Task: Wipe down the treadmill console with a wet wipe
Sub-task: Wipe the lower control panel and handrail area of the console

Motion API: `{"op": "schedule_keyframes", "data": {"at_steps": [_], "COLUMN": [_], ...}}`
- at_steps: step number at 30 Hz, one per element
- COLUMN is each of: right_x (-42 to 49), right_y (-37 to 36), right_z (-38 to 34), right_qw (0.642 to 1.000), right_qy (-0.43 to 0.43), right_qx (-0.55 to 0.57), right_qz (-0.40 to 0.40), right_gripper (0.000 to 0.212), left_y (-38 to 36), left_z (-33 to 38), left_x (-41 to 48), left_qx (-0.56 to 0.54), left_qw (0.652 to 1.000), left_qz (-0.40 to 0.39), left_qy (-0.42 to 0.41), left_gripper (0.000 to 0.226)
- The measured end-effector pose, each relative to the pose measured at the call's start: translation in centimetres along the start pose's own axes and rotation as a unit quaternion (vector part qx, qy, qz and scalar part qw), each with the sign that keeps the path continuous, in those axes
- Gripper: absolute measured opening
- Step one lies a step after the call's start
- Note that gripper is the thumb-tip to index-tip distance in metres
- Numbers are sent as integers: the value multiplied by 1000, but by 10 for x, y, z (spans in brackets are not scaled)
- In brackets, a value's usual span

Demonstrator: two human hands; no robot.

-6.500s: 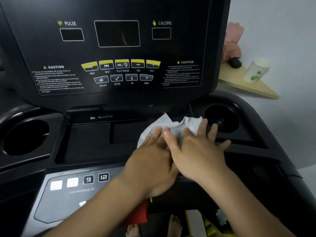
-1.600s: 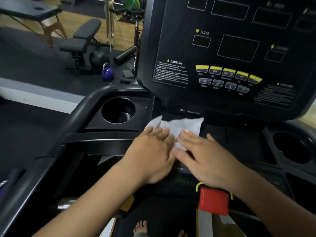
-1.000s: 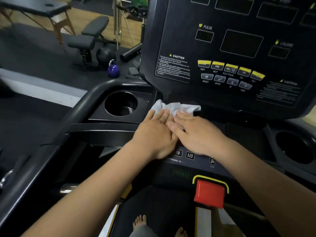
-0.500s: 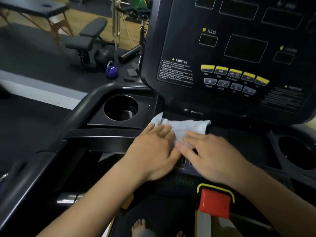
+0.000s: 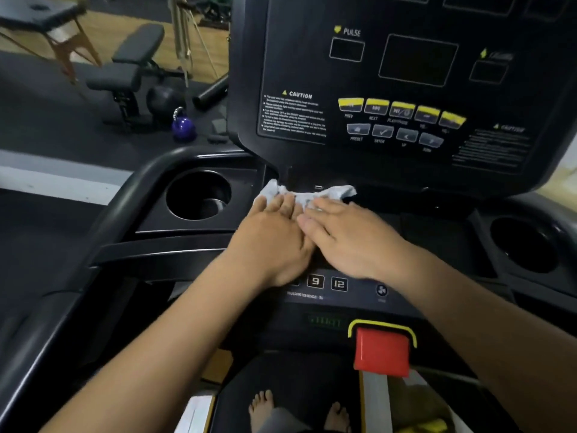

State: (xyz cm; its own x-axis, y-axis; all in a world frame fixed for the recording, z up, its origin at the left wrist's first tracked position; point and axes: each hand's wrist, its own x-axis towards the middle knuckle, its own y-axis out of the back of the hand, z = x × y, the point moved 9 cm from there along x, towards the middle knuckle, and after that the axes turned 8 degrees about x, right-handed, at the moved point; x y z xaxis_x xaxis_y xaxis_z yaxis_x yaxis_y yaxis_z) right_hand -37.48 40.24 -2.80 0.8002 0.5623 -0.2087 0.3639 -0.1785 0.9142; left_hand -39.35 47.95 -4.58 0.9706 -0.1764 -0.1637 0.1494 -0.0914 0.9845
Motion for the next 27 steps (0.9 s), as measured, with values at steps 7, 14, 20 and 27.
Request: {"op": "schedule_keyframes", "data": {"at_steps": [7,14,20,27], "right_x": [-35,-48,-20,-65], "right_y": [-9,-18,-12,-13], "right_z": [0,4,13,16], "right_qw": [999,996,998,998], "right_qy": [38,44,10,41], "right_qx": [2,33,-18,7], "right_qz": [-37,-65,-60,-50], "right_gripper": [77,81,82,83], "left_y": [-5,-9,-11,-6], "left_z": [-5,12,3,19], "left_x": [-29,-42,-22,-47], "left_qx": [-30,-21,-47,-63], "left_qw": [998,999,999,998], "left_qz": [-6,-1,10,6], "left_qy": [-51,-28,0,-24], "left_gripper": [93,90,87,88]}}
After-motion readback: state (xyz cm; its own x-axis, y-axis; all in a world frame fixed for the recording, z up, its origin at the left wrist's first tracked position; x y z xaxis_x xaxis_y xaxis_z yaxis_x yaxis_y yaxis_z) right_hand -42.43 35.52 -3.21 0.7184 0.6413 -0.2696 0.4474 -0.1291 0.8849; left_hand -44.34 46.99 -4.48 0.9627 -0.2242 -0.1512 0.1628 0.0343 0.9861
